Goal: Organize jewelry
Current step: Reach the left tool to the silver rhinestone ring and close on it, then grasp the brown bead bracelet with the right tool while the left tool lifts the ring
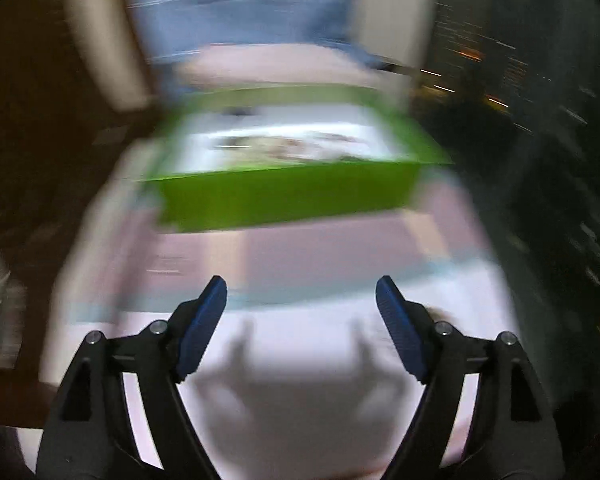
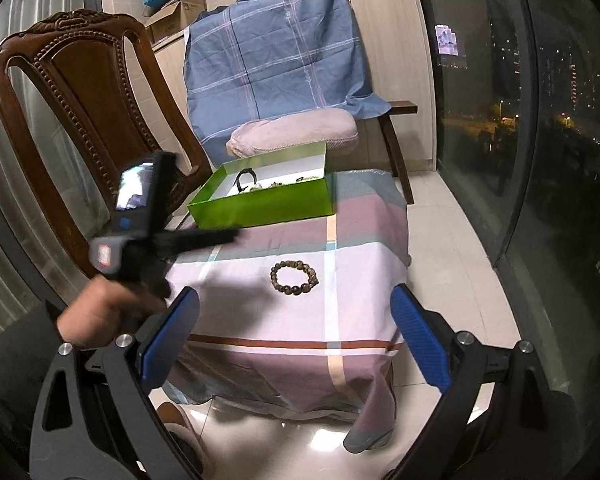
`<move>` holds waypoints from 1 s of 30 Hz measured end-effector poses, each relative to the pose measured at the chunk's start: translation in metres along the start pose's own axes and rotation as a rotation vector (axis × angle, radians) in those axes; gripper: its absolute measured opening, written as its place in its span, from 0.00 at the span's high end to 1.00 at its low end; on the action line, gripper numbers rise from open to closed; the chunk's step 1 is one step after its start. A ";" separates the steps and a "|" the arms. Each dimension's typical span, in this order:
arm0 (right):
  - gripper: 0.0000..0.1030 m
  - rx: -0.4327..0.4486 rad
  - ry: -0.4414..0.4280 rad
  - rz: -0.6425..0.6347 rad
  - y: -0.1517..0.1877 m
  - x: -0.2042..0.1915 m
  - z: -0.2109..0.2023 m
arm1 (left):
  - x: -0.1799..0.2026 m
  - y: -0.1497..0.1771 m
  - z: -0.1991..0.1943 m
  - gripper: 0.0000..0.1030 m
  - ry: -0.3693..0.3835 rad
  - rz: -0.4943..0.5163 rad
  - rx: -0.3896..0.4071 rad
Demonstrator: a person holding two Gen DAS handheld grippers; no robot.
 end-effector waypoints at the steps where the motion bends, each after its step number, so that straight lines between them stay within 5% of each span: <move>1: 0.09 -0.007 -0.004 -0.005 0.002 -0.003 0.002 | -0.020 -0.001 0.005 0.29 -0.033 -0.034 -0.006; 2: 0.09 -0.016 -0.011 -0.014 0.005 -0.007 0.004 | -0.038 0.001 0.009 0.42 -0.062 -0.071 -0.018; 4: 0.09 -0.022 -0.023 -0.027 0.007 -0.014 0.004 | -0.065 0.012 0.025 0.51 -0.108 -0.121 -0.062; 11: 0.09 -0.024 -0.029 -0.045 0.007 -0.020 0.005 | -0.092 0.020 0.051 0.59 -0.169 -0.132 -0.083; 19: 0.09 -0.038 -0.022 -0.056 0.010 -0.021 0.012 | -0.111 0.006 0.054 0.62 -0.118 -0.174 -0.071; 20: 0.09 -0.038 -0.020 -0.056 0.010 -0.020 0.013 | -0.117 0.001 0.062 0.82 -0.123 -0.160 -0.069; 26: 0.09 -0.048 0.015 -0.091 0.011 -0.023 0.037 | -0.107 0.001 0.059 0.81 -0.052 -0.135 -0.090; 30: 0.09 -0.090 0.070 -0.108 0.014 -0.024 0.080 | -0.063 -0.007 0.003 0.80 0.011 -0.044 -0.015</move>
Point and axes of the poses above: each gripper's, at about its wrist camera, not at the fingertips, and z roughly the way its jaws point, x to its right, y to its underside, the point moved 10 cm from there along z, roughly the way its jaws point, and after that the axes turned 15 degrees about y, right-handed, at the moved point
